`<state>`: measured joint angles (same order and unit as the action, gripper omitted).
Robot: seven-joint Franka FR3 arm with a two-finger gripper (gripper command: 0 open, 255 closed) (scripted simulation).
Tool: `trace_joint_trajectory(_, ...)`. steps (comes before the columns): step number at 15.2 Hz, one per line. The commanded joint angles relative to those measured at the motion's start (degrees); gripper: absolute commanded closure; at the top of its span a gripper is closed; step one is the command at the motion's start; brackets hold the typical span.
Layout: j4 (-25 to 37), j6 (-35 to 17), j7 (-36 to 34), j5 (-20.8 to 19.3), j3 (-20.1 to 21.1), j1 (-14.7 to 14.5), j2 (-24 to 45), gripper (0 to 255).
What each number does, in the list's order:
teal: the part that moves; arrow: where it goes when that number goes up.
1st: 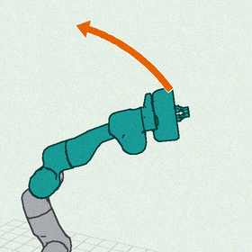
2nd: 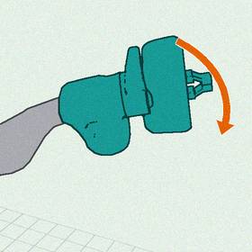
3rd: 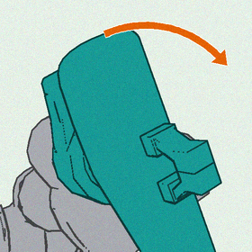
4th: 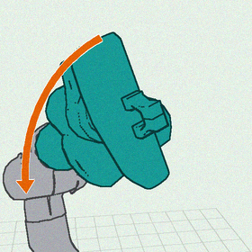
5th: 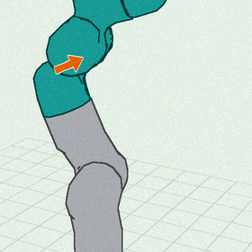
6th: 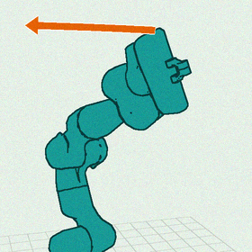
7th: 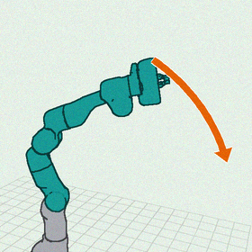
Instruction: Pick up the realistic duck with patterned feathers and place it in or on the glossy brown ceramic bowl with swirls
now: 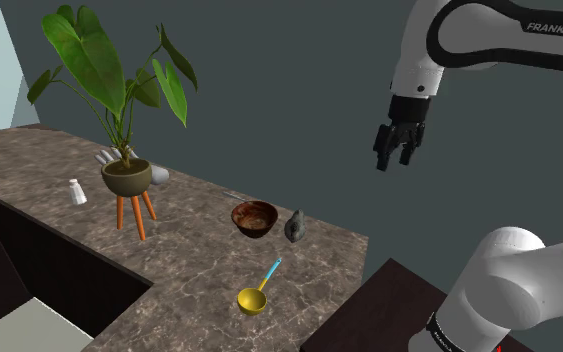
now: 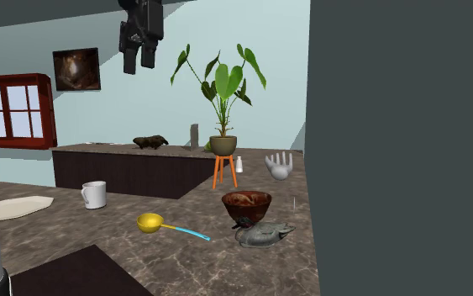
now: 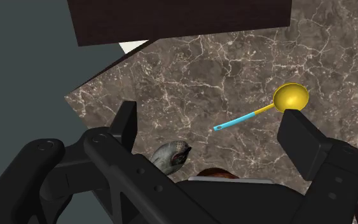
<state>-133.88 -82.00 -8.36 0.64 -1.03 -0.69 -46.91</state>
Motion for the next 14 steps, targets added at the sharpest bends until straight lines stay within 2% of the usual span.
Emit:
trace_joint_trajectory(1,0.00,0.00,0.00,0.00,0.00,0.00,0.00,0)
trace_joint_trajectory(8,-6.65,-15.70,-4.98,1.06,0.74,1.89,7.19,0)
trace_joint_trajectory(14,-9.11,-29.17,-8.94,1.75,1.10,3.37,16.59,0)
